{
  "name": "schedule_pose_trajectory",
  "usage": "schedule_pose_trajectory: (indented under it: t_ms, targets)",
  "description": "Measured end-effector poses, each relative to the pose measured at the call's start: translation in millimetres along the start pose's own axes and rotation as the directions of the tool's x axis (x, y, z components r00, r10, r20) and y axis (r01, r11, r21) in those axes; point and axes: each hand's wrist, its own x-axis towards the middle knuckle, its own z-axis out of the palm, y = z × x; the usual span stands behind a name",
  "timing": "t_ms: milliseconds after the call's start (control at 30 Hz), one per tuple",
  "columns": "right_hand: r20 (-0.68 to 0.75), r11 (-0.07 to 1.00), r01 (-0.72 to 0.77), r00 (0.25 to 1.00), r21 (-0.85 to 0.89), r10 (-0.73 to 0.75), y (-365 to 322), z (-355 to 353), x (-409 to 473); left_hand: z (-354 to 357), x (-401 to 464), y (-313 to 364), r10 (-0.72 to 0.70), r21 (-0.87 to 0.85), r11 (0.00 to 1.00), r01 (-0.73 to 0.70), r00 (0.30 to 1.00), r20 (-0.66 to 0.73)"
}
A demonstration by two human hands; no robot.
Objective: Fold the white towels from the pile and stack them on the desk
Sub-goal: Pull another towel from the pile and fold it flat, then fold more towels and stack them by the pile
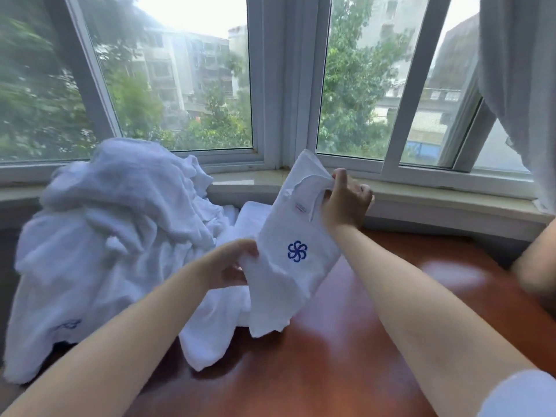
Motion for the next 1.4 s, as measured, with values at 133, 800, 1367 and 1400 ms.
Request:
schedule_pose_trajectory:
  t_ms: [133,800,1367,1400]
  targets:
    - [0.024,0.995,0.068,0.997,0.077,-0.07,-21.5,55.6,23.0,-26.0,20.5,2.9,-0.066,0.012,0.998,0.066,0.998,0.014]
    - [0.861,0.769,-0.634,0.34,-0.088,0.379,28.3,151.9,-75.8,-63.3,58.7,1.5,-0.42,0.296,0.871,0.393,0.907,0.032]
    - [0.764,0.815,-0.435,0.645,0.383,-0.015,-34.2,42.7,-154.4,-49.2,28.5,-31.6,0.187,0.463,0.882,-0.089,0.968,-0.168]
    - [0.736,0.796,-0.458,0.676,0.395,0.024,-37.9,40.5,-146.3,-55.3,25.8,-36.7,0.24,0.777,0.624,-0.086,0.967,-0.085]
